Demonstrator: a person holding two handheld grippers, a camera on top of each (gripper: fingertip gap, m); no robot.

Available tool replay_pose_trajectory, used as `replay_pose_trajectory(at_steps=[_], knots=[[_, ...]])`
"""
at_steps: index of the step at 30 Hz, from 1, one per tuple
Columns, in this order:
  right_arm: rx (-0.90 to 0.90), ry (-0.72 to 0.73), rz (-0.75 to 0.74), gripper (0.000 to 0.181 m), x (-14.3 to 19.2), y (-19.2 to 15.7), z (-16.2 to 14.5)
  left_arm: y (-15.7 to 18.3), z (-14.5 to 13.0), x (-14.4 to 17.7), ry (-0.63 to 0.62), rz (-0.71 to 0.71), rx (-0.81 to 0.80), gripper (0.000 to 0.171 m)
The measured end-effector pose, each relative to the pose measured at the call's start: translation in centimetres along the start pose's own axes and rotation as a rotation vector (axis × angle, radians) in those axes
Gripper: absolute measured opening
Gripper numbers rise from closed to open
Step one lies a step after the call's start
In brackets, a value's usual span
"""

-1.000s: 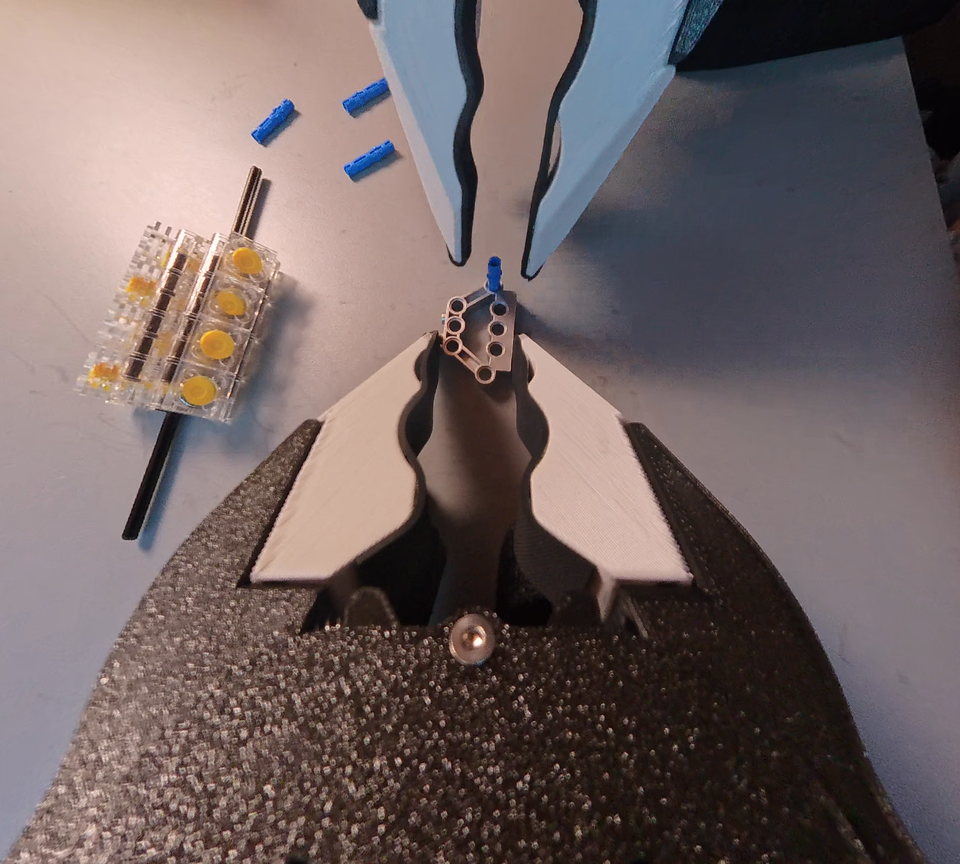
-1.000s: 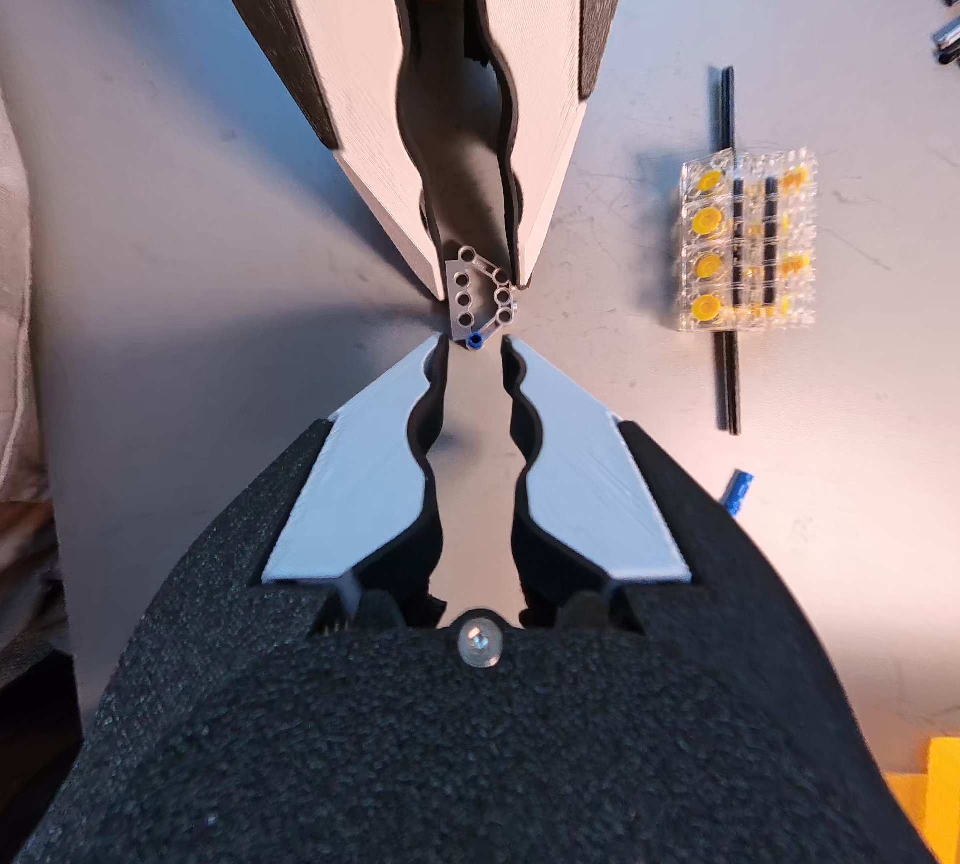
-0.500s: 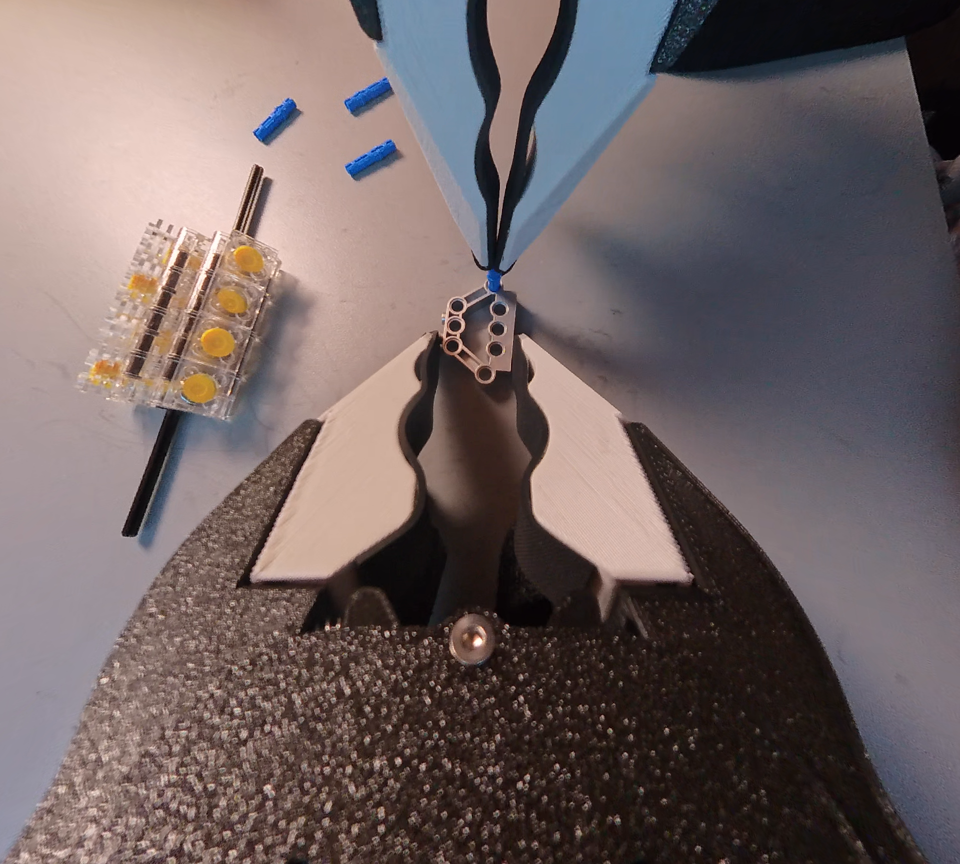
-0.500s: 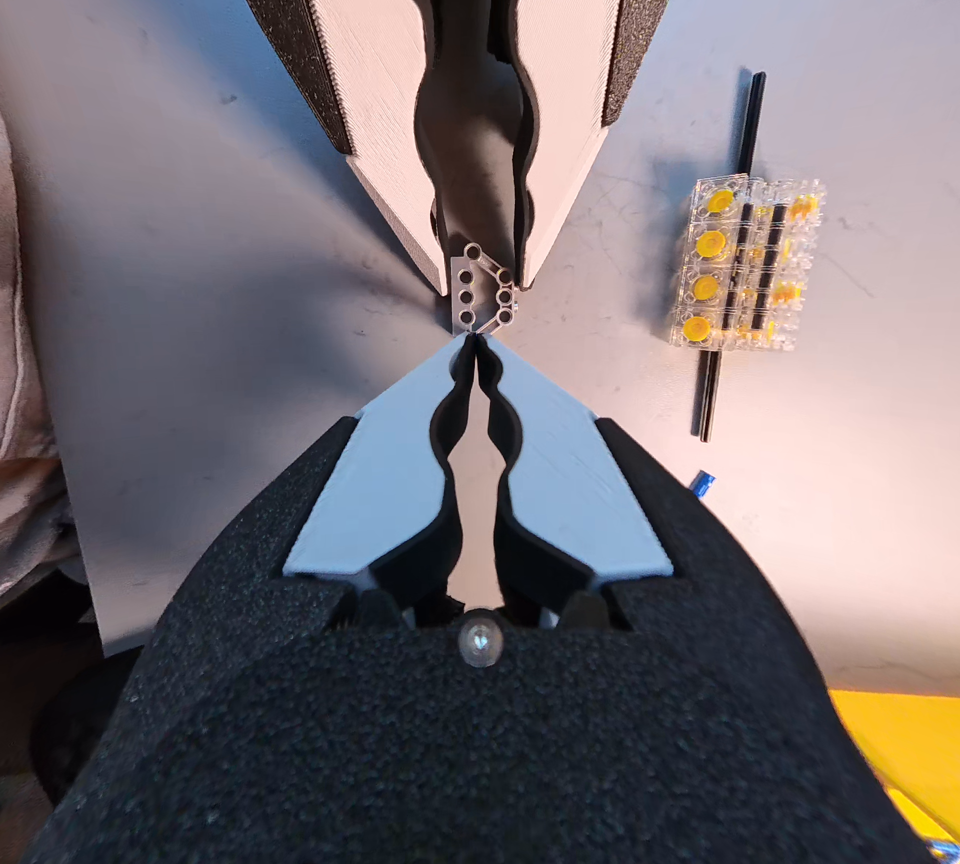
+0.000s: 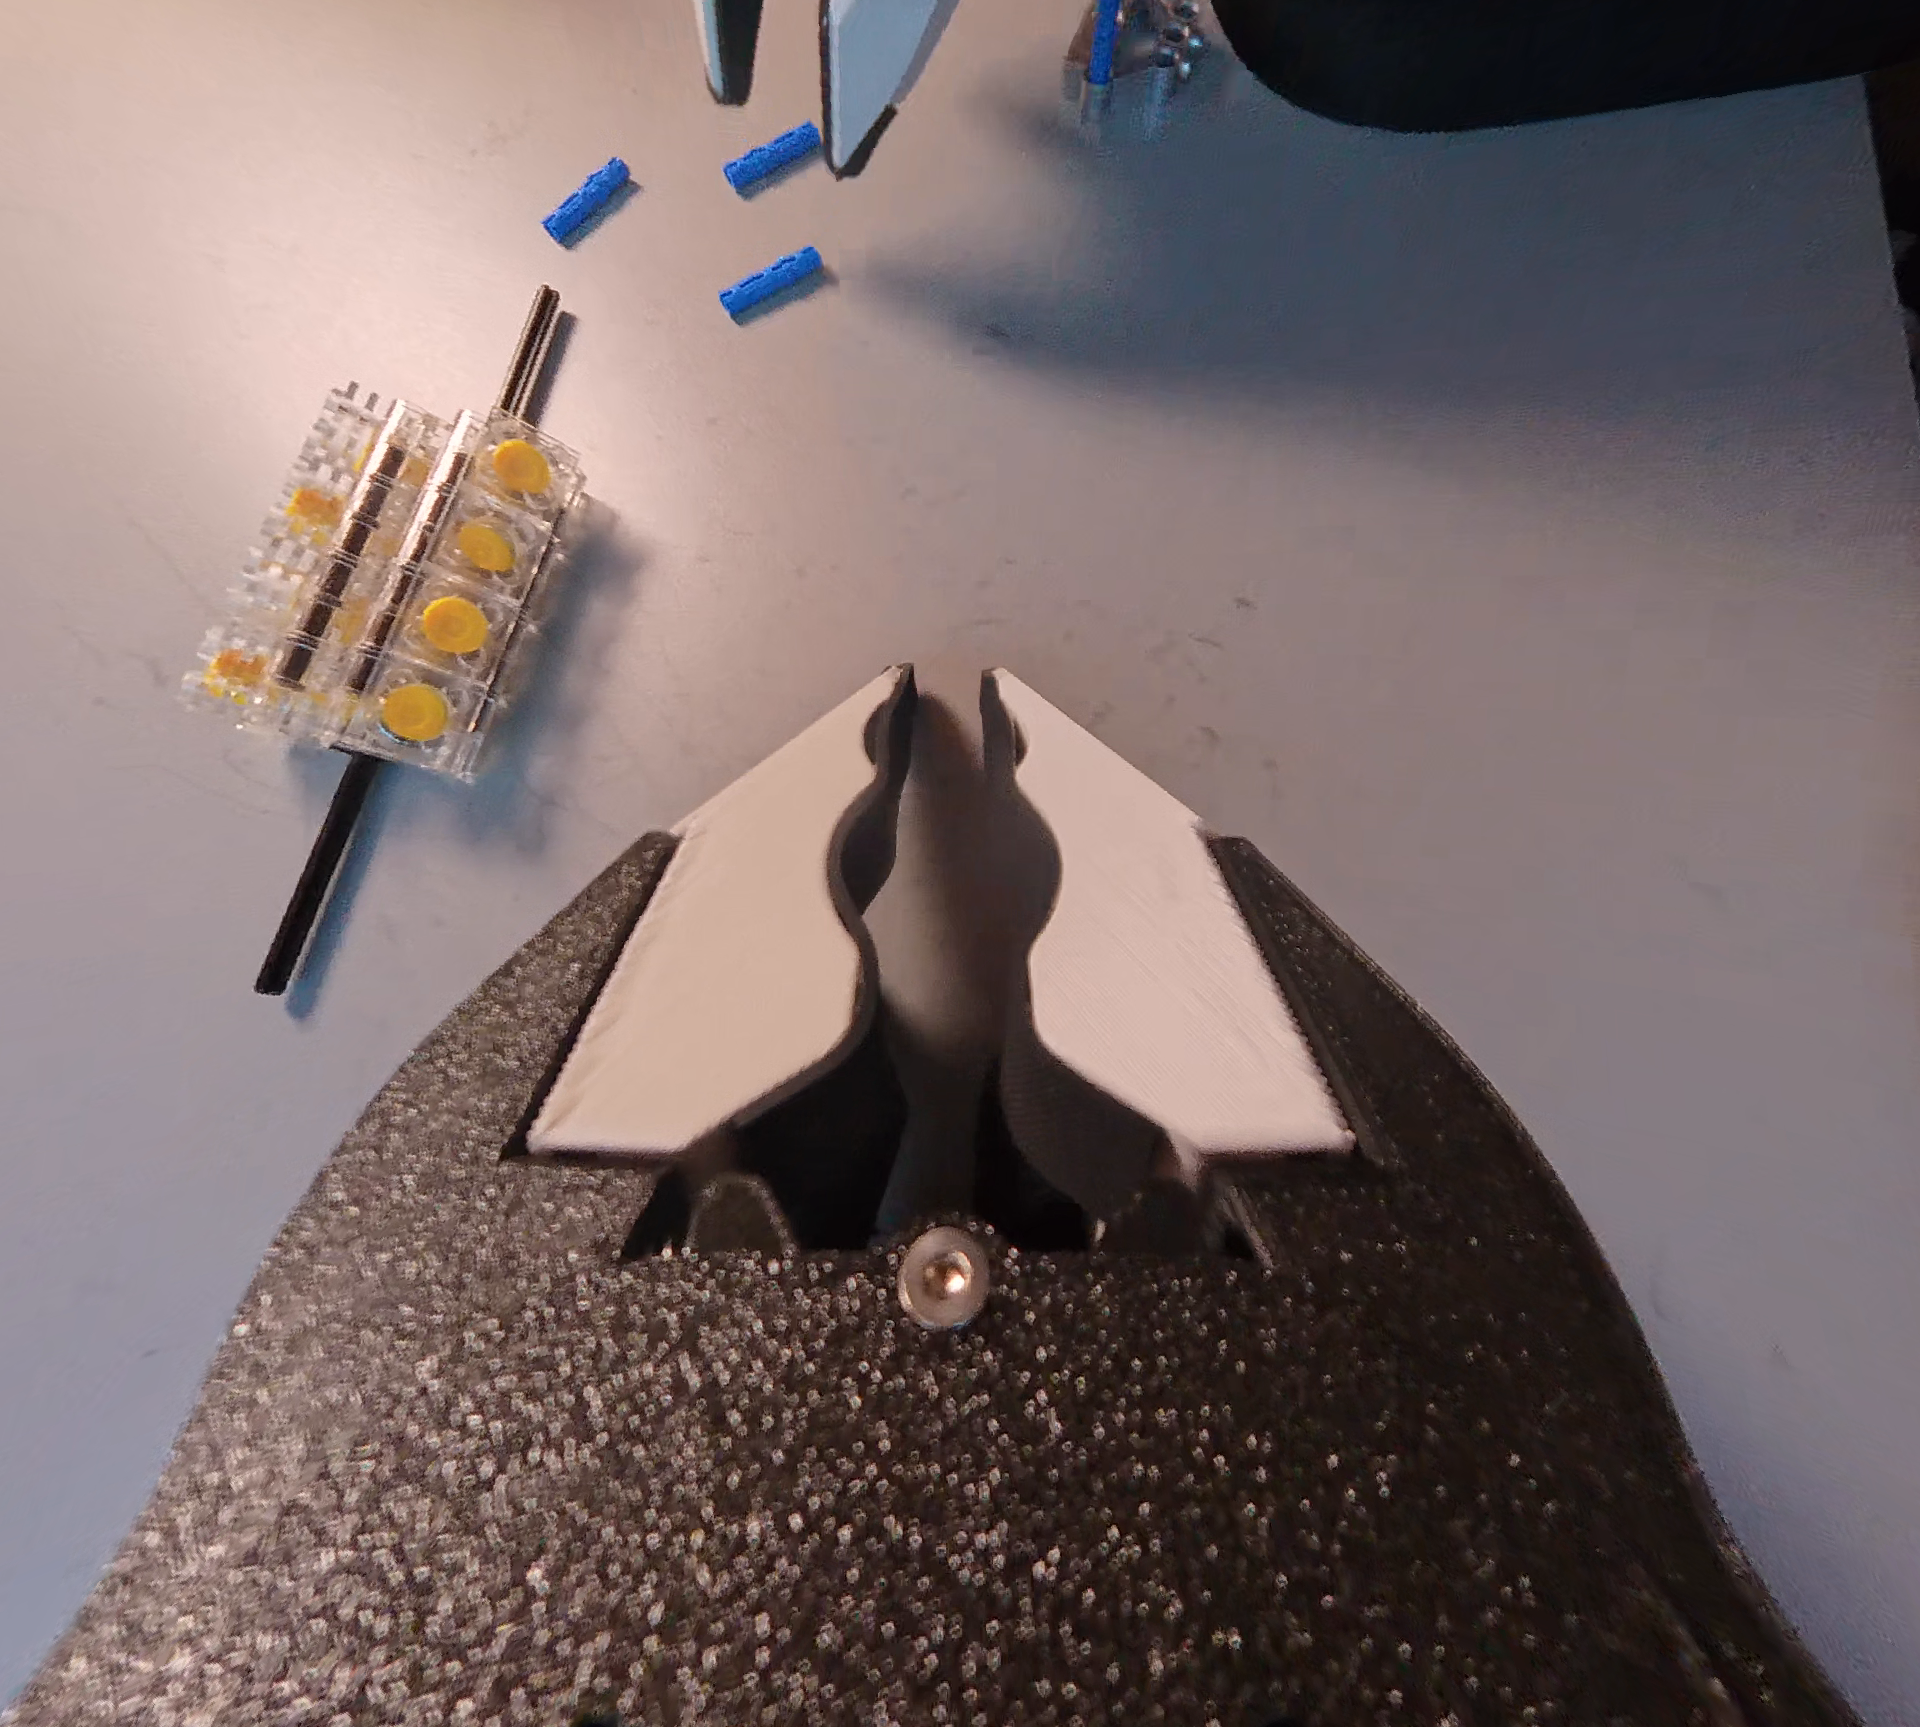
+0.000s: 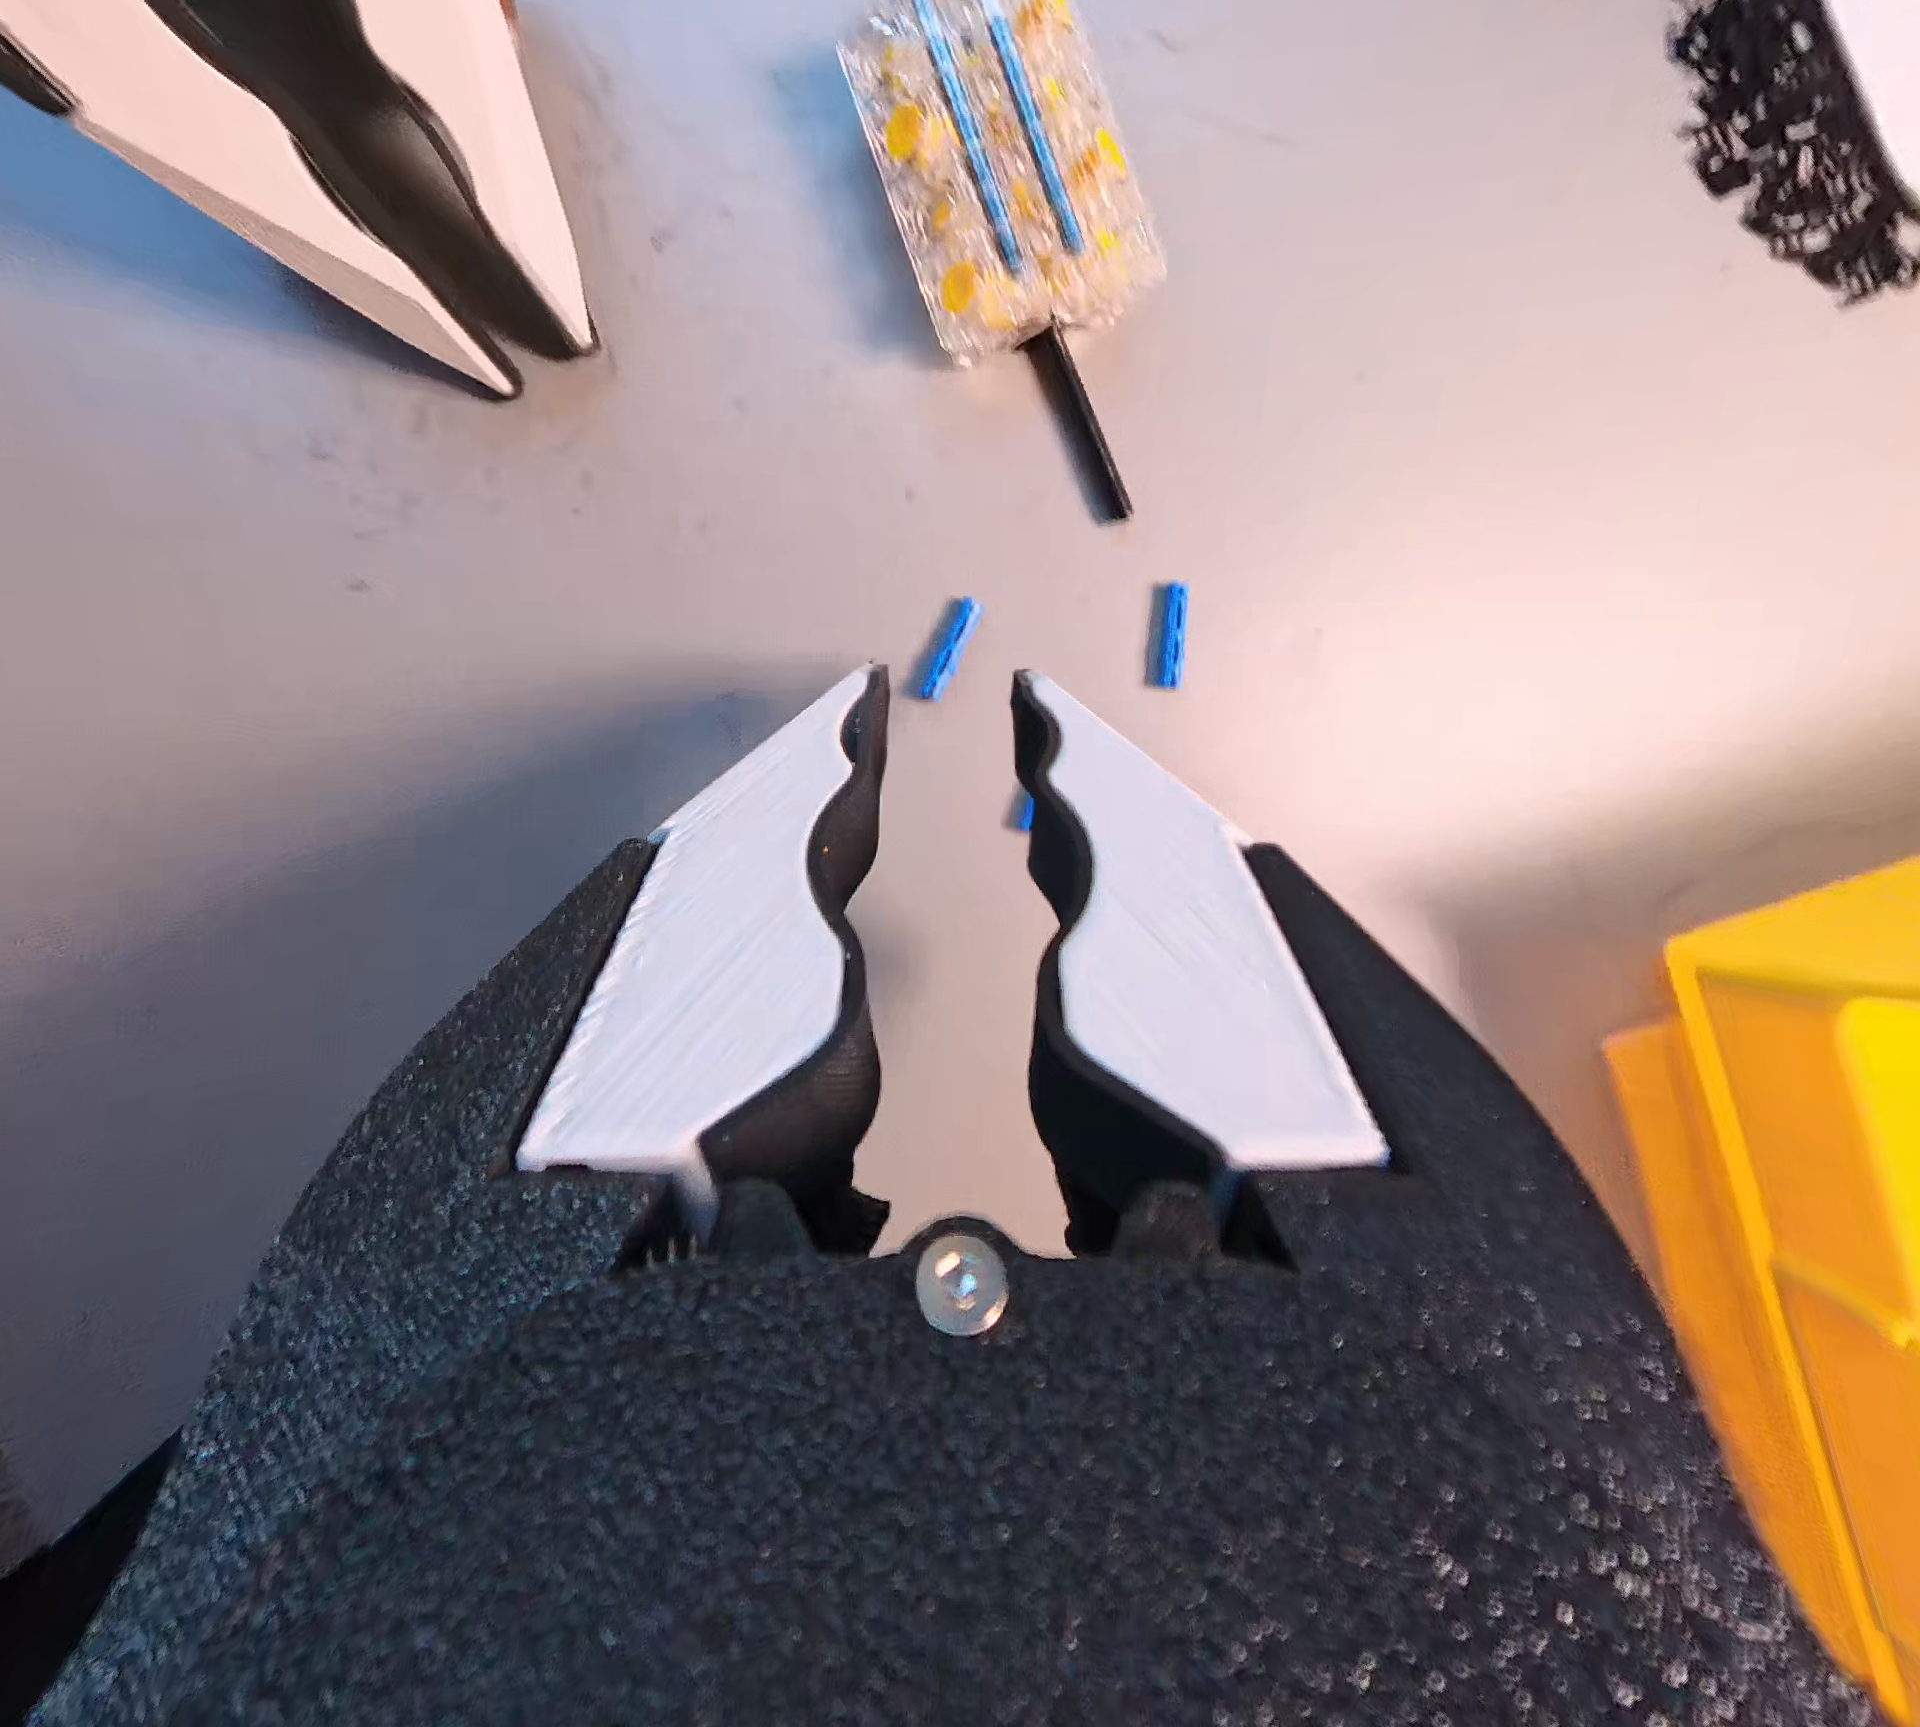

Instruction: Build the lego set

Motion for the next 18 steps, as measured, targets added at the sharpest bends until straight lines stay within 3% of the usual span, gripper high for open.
replay_pose_trajectory(at_steps=[6, 11, 15, 17, 18], knots=[[-0.085, -0.049, -0.024, 0.03, 2.7, -1.2, -2.1, -0.1, -0.1, 0.0, 0.009, -0.008, 0.015, 0.014], [-0.187, -0.173, -0.018, 0.058, 5.2, -2.6, -4.8, -0.1, -0.1, 0.1, 0.011, -0.001, 0.01, 0.015], [-0.184, -0.302, -0.042, 0.047, 4.8, -3.1, -7.6, -0.1, -0.1, 0.1, 0.012, -0.001, 0.006, 0.015], [-0.148, -0.26, -0.026, 0.027, 4.2, -3.3, -6.9, 0.0, -0.1, 0.1, 0.013, -0.007, 0.002, 0.015], [-0.12, -0.231, 0.007, 0.025, 3.8, -3.8, -6.1, 0.2, -0.1, 0.1, 0.013, -0.02, -0.002, 0.018]])
Point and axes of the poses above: each gripper's, where its closed fingertips meet, x back along the fingers, z out of its top, y = z × x across the jaws, the point moved 3 cm from there along x, back along the fingers, and after that the axes turned 10 degrees about y, right-handed, at the moved point
